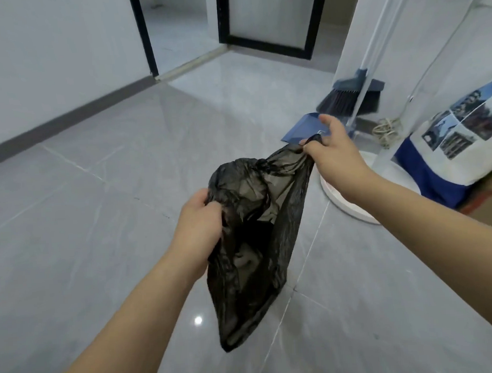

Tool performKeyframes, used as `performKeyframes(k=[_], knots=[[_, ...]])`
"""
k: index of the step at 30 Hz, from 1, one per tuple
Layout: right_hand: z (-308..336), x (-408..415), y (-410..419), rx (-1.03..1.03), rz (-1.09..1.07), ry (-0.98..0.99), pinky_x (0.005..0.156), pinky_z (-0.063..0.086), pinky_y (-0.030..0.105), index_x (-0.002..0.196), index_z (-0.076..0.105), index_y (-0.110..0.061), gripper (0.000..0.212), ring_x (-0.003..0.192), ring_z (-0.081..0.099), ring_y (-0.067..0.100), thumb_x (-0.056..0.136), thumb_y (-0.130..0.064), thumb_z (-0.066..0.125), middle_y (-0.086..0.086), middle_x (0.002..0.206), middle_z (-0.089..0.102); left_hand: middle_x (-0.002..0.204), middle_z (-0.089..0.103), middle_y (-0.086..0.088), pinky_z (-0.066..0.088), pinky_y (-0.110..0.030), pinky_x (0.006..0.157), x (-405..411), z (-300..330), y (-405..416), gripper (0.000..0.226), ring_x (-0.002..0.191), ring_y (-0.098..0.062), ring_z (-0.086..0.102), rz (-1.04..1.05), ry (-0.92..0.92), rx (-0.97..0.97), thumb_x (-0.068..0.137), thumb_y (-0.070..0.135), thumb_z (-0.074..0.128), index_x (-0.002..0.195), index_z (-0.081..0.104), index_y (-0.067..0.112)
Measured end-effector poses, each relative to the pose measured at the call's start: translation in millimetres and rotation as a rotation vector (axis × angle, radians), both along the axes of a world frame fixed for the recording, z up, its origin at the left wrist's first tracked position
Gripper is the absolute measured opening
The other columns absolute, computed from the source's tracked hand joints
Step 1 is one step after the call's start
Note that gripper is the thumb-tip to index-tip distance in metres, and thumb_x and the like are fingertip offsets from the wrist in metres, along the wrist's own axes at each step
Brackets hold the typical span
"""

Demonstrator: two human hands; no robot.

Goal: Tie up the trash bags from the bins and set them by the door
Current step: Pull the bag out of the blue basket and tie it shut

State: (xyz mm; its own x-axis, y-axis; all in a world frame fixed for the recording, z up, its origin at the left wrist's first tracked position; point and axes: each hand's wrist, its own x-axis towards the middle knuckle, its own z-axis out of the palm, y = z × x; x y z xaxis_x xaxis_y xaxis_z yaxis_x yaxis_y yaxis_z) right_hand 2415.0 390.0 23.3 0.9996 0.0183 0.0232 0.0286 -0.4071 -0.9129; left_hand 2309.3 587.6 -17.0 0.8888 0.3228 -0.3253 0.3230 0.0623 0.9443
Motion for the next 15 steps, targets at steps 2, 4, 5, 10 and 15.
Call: performKeyframes(k=[2, 4, 5, 10, 15], knots=[[3.0, 2.1, -4.2, -0.155, 0.168, -0.016, 0.084, 0.047, 0.029, 0.151, 0.010, -0.035, 0.077, 0.095, 0.058, 0.015, 0.090, -0.022, 0.055, 0.001, 0.125, 0.056, 0.067, 0.067, -0.005, 0.047, -0.031, 0.061, 1.5, 15.1, -1.1, 0.028, 0.064, -0.020, 0.061, -0.135, -0.125, 0.248, 0.086, 0.006, 0.039, 0.081, 0.063, 0.019], [4.0, 8.7, -3.4, -0.420, 0.307, -0.059, 0.071, 0.049, 0.028, 0.153, -0.003, -0.033, 0.090, 0.084, 0.062, 0.018, 0.088, -0.018, 0.058, 0.001, 0.117, 0.054, 0.060, 0.059, 0.007, 0.043, -0.031, 0.055, -1.0, 25.5, -3.3, 0.024, 0.059, -0.014, 0.056, -0.327, -0.180, 0.607, 0.089, 0.011, 0.038, 0.078, 0.056, 0.020], [1.1, 14.2, -2.0, -0.568, 0.347, -0.090, 0.065, 0.050, 0.031, 0.153, -0.004, -0.028, 0.092, 0.077, 0.061, 0.020, 0.087, -0.015, 0.058, 0.003, 0.105, 0.057, 0.062, 0.059, 0.006, 0.044, -0.033, 0.056, -3.4, 28.8, -3.5, 0.021, 0.062, -0.014, 0.056, -0.404, -0.201, 0.771, 0.090, 0.015, 0.038, 0.078, 0.054, 0.021], [-24.6, 56.7, 4.7, -1.140, 0.363, -0.087, 0.082, 0.055, 0.042, 0.112, 0.067, -0.016, 0.032, 0.101, 0.062, 0.029, 0.084, -0.011, 0.053, 0.006, 0.112, 0.068, 0.082, 0.047, 0.005, 0.039, -0.034, 0.060, -15.4, 39.8, 2.5, 0.012, 0.073, -0.023, 0.053, -0.633, -0.251, 1.319, 0.093, 0.030, 0.037, 0.087, 0.047, 0.027], [-22.0, 79.6, -0.8, -1.155, 0.195, -0.114, 0.070, 0.055, 0.036, 0.089, 0.073, -0.010, 0.027, 0.084, 0.063, 0.033, 0.082, -0.002, 0.048, 0.013, 0.097, 0.071, 0.095, 0.040, 0.002, 0.035, -0.033, 0.053, -24.0, 56.4, 41.9, 0.030, 0.061, -0.026, 0.045, -0.583, -0.042, 1.692, 0.096, 0.025, 0.037, 0.122, 0.049, 0.035]])
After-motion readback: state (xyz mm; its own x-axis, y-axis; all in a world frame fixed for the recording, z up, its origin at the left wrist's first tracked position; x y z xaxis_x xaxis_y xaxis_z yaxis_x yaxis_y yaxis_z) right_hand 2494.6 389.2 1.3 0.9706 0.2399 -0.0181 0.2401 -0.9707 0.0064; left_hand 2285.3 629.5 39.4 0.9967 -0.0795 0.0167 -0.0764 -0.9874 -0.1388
